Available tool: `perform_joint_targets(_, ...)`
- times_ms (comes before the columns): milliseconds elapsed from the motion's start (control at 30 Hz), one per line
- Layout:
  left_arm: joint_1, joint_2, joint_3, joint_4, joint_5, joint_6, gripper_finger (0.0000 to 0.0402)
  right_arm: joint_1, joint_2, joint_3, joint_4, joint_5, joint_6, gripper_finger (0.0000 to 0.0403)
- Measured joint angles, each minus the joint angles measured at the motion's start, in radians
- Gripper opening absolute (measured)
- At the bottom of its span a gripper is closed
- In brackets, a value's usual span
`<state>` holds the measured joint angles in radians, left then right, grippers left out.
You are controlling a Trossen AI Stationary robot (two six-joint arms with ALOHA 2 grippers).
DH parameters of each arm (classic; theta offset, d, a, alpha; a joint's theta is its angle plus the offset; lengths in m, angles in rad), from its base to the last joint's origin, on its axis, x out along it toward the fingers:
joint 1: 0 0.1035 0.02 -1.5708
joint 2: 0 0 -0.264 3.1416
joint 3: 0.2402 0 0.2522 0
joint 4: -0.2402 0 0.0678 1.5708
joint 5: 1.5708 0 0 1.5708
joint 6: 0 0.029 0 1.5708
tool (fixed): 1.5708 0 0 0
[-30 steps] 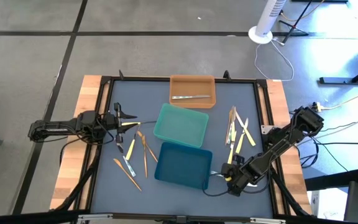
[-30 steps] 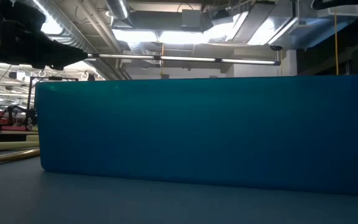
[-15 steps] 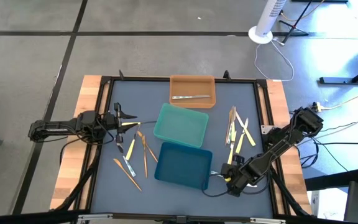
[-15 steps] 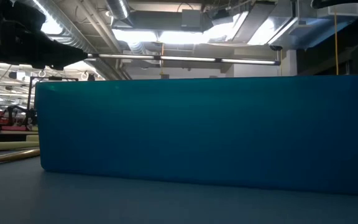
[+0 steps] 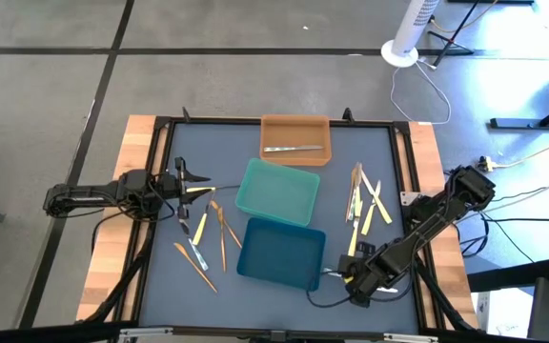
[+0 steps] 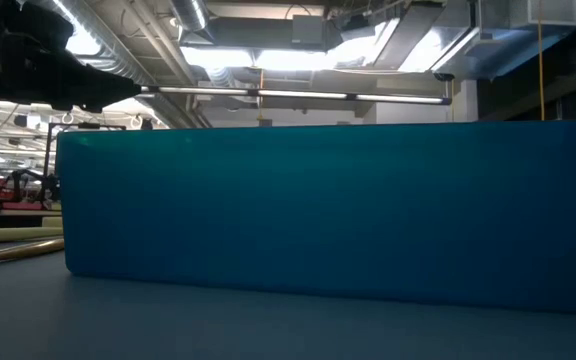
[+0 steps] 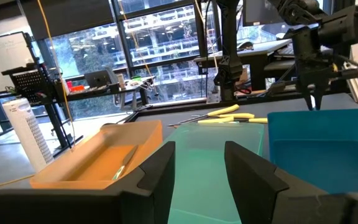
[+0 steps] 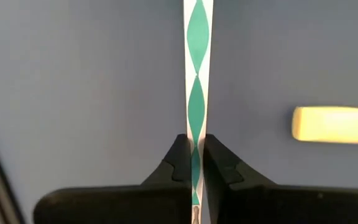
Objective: Sort silverware by color (type)
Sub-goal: Put the white and blue knife into the orange bin
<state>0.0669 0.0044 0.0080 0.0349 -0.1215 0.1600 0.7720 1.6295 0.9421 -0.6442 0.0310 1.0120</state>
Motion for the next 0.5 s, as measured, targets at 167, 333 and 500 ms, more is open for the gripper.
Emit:
perform_joint_targets(167,0.000,0.000,0.000,0.000,0.000,0.000,0.0133,0.000,-0.001,0.084,-0.112,0.000,-0.046,0.0002)
perform_joint_targets(333,0.000,0.000,0.000,0.000,0.000,0.000,0.0133,0.000,-0.002,0.198,-0.302,0.002,-0.055,0.0003)
perform_joint_targets(500,0.000,0.000,0.000,0.000,0.000,0.000,0.0133,0.000,-0.002,0.317,-0.464,0.019,-0.061,0.0003)
